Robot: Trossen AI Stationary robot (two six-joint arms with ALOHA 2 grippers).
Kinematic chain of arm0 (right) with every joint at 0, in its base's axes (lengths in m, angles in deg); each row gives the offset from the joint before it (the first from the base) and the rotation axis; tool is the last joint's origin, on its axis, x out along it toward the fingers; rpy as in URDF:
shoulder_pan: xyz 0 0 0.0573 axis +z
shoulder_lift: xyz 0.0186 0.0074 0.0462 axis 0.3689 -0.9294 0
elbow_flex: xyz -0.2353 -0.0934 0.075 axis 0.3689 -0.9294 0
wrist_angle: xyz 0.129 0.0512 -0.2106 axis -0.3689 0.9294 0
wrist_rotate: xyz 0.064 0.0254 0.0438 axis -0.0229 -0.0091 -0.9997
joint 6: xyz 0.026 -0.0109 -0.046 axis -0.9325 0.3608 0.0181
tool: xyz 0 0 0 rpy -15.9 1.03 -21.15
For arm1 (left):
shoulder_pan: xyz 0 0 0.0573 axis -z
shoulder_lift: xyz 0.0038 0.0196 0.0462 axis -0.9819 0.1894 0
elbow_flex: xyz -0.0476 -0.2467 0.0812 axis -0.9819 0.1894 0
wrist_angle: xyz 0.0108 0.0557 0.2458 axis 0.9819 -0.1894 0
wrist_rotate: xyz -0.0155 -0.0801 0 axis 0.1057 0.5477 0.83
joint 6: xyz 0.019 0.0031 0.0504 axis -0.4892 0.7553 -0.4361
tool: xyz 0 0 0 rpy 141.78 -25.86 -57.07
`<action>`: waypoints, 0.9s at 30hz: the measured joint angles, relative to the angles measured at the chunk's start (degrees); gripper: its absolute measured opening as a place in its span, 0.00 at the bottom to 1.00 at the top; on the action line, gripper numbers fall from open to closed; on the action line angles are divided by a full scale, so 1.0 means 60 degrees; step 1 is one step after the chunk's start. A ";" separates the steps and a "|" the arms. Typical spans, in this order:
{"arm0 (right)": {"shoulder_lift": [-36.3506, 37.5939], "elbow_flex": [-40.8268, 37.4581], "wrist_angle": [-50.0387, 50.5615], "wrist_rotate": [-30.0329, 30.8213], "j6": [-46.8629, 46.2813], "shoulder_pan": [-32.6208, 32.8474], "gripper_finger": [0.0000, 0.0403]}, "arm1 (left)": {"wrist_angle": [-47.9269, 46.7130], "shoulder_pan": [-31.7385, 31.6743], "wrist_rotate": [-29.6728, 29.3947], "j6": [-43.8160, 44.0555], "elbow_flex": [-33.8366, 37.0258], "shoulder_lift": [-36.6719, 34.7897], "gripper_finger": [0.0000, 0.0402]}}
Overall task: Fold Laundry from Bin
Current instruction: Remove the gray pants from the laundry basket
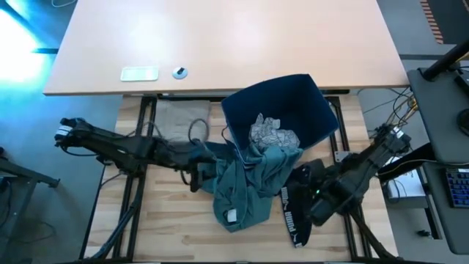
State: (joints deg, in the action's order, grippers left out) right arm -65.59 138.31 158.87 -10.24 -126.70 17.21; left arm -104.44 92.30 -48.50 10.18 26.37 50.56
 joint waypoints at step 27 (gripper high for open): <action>0.1665 -0.1404 -1.2209 0.0789 1.4324 -0.2666 0.02 | 0.2164 0.0280 -0.0459 0.2400 0.1573 0.3019 0.64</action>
State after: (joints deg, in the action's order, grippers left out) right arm -55.60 129.89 85.61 -5.51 -40.76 1.22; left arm -91.46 93.98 -51.26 24.59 35.81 68.68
